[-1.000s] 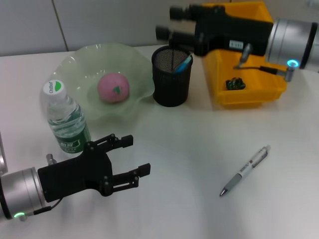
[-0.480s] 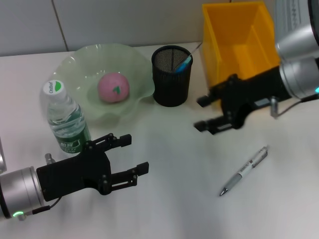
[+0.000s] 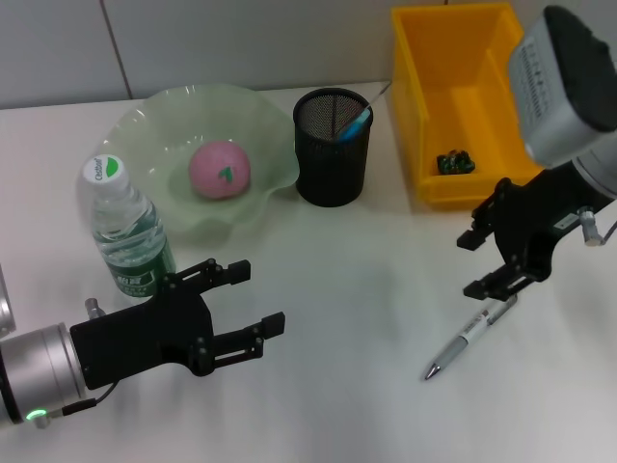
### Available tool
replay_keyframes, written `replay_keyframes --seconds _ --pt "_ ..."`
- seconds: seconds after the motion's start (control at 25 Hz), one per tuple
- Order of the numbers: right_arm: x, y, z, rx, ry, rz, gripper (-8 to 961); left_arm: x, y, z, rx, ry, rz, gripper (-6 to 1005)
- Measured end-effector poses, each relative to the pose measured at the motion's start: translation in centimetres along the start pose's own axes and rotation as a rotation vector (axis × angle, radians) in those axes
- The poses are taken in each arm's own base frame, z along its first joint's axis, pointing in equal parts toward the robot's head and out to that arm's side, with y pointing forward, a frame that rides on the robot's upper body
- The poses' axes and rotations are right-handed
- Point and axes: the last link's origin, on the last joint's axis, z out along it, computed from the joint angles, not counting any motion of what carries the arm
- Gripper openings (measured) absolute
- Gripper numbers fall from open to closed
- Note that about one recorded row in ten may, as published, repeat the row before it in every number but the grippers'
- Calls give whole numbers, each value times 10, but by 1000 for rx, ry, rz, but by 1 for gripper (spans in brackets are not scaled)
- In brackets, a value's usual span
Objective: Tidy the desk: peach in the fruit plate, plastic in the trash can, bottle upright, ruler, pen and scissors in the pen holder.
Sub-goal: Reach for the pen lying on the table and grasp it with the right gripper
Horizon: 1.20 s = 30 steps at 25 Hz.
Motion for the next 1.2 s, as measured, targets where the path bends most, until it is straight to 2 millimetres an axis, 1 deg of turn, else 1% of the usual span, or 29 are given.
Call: replay_keyframes --seconds 0.12,0.28,0.32,0.44,0.52,0.76,1.2 --pt "-4 -1 5 -20 74 -67 608 1 -1 0 9 9 -4 808" --pt "-9 0 10 -42 114 -111 608 2 -1 -1 16 17 -7 808" --pt "-12 1 13 -56 129 -144 608 2 -2 -1 17 18 -7 808" --pt "-14 4 17 -72 136 -173 607 2 -2 -1 17 18 -7 808" --pt "-17 10 25 -98 149 -220 607 2 -3 0 22 17 -7 808" --pt "-16 14 31 -125 176 -265 606 3 -3 1 28 26 -11 809" --pt "-14 15 40 -150 230 -394 596 2 -2 1 30 32 -20 809"
